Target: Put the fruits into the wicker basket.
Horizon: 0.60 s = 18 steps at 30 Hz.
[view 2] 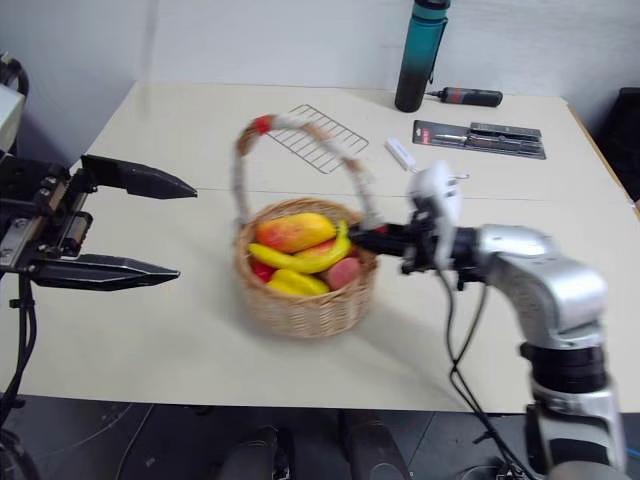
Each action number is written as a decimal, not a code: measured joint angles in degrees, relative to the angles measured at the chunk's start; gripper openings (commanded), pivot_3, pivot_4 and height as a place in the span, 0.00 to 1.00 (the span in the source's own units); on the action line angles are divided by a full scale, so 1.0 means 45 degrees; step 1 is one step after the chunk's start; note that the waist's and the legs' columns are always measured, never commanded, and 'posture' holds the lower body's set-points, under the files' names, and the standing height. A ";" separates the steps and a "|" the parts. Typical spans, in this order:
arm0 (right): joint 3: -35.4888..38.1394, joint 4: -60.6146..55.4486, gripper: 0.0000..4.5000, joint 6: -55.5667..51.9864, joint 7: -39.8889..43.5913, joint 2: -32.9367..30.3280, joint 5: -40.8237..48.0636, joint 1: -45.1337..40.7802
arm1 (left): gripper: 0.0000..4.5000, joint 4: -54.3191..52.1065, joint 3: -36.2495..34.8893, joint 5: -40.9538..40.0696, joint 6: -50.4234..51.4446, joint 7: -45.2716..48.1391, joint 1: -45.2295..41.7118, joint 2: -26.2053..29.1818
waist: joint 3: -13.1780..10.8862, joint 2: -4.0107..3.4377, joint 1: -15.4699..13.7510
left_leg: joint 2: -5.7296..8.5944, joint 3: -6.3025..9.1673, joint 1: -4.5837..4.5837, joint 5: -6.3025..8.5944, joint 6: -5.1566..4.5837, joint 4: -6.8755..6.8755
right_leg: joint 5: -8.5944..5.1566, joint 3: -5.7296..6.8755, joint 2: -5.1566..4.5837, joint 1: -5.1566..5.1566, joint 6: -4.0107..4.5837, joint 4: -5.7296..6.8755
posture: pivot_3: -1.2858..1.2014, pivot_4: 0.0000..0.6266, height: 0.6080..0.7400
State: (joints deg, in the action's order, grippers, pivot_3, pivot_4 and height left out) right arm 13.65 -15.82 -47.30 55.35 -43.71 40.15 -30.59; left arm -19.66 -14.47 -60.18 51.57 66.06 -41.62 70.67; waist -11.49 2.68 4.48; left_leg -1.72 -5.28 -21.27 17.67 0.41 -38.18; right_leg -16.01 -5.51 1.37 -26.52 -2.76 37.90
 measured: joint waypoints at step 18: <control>0.4689 0.3238 0.32 0.3513 0.0388 -0.2095 -0.1582 0.5184 | 1.00 0.1733 0.2093 0.2123 -0.1067 0.0511 -0.2034 -0.2859 | 0.0003 -0.0002 0.0083 | 0.0003 -0.0036 0.0048 -0.0049 0.0003 -0.0010 | 0.0037 -0.0054 0.0022 0.0045 -0.0041 0.0008 | 0.52 0.24 1.00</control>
State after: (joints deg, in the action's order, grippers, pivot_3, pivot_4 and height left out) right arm 34.75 -1.25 -31.49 57.10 -53.14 33.03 -7.27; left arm -11.86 -5.05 -50.63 46.77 68.36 -50.78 57.81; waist -11.48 2.67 4.85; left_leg -1.71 -5.44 -21.05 17.45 0.43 -38.23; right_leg -15.85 -5.76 1.47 -26.31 -2.94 37.94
